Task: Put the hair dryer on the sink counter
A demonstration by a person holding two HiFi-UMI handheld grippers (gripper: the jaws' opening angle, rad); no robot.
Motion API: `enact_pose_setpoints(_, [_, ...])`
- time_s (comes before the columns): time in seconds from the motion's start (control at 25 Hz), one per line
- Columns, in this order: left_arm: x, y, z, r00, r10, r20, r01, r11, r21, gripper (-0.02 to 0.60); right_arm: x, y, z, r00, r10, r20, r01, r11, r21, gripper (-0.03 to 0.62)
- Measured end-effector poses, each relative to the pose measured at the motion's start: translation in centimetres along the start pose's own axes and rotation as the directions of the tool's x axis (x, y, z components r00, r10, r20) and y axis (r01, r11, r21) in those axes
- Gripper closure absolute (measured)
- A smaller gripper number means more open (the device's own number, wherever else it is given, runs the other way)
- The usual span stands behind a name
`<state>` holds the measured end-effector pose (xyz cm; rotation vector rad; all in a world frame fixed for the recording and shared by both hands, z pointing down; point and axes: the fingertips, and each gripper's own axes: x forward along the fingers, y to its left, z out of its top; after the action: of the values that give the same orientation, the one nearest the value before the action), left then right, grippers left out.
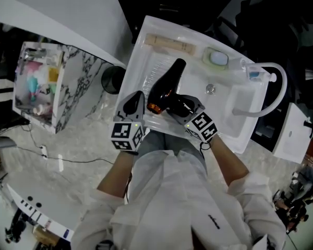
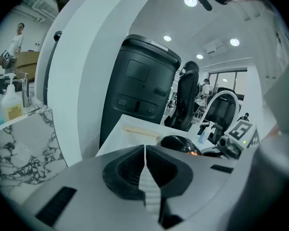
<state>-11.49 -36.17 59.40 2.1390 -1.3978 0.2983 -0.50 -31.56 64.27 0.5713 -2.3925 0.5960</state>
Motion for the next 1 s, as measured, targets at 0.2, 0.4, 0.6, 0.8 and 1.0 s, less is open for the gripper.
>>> enact_pose_setpoints(0.2, [0.5,0.5,-0.1,1.0,-0.003,-0.004,0.003,1.0,-0.001,0.548,1.5,-0.5,-0.5,1.0,0.006,-0.021,-0.006,1.0,0.007,0.318])
enact_pose_setpoints(0.4, [1.3,1.0,-0.8,1.0,-0.003,-0.016,0.003,1.0,-0.004,0.548,2.6,-1.0,-0.9,0.999,0.014,-0.043,-0.014,1.0,-0.005,0.318])
enact_pose_setpoints(0.6, [1.7,1.5,-1.4,1.0,0.003,-0.023,-0.003,1.0,-0.012,0.548,3.4,-1.5,-1.4,0.998,0.014,-0.055,-0.014,1.0,0.002,0.318])
enact_pose_setpoints(0.8, [2.1,2.0,-1.9,1.0,0.003,-0.031,-0.004,1.0,-0.018,0.548,4.3,-2.0,-1.8,0.998,0.007,-0.068,-0.007,1.0,0.004,0.318])
enact_pose_setpoints(1.0, [2.3,2.1,-2.1,1.0,0.003,-0.03,-0.004,1.0,-0.02,0.548,5.0,-1.9,-2.3,0.995,0.006,-0.103,-0.009,1.0,-0.025,0.317])
